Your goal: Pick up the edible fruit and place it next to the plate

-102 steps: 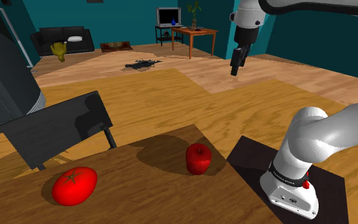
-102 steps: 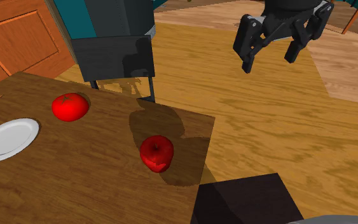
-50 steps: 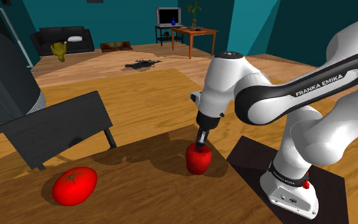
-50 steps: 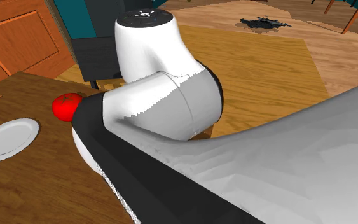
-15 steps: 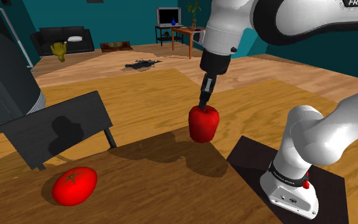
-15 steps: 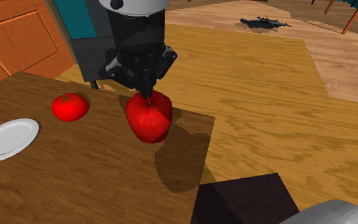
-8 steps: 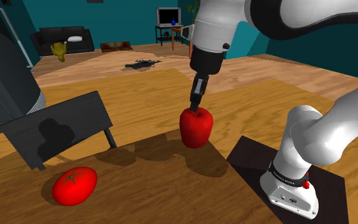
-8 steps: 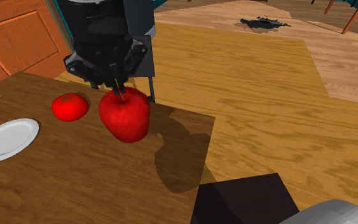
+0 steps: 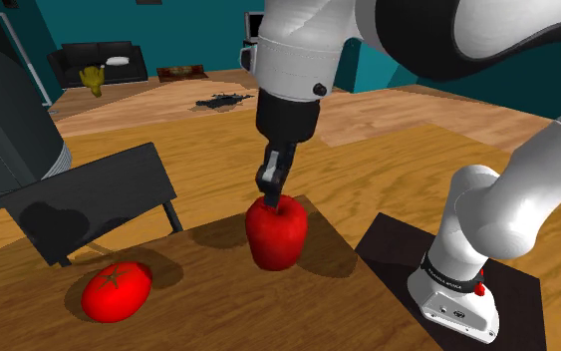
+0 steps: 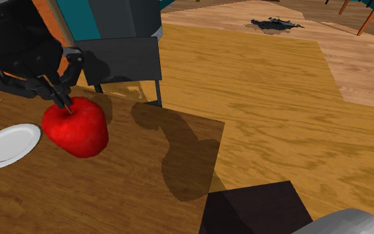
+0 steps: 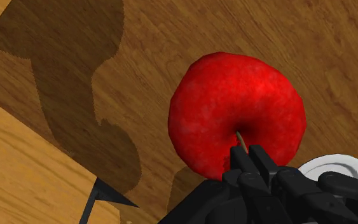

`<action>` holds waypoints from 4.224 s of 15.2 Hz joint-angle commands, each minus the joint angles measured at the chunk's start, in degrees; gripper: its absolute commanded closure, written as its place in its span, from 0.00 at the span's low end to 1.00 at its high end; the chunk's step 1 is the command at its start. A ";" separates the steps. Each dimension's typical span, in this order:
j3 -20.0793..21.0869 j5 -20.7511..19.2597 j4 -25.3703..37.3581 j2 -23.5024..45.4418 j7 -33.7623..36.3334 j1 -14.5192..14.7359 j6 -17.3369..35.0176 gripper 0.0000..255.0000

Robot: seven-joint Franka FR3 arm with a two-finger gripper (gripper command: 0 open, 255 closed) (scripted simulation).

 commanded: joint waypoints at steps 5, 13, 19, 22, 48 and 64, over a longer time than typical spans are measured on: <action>9.08 -5.67 11.05 12.33 10.25 -1.01 0.41 1.00; 18.81 -24.25 32.27 36.22 27.49 5.81 -5.29 1.00; 16.21 -37.84 56.07 54.81 33.81 22.78 -15.26 1.00; 16.43 -36.96 51.63 53.61 34.31 20.99 -12.13 1.00; 16.17 -37.25 28.34 52.13 38.65 14.63 8.40 1.00; 15.19 -39.01 24.38 53.64 40.35 14.60 13.27 0.00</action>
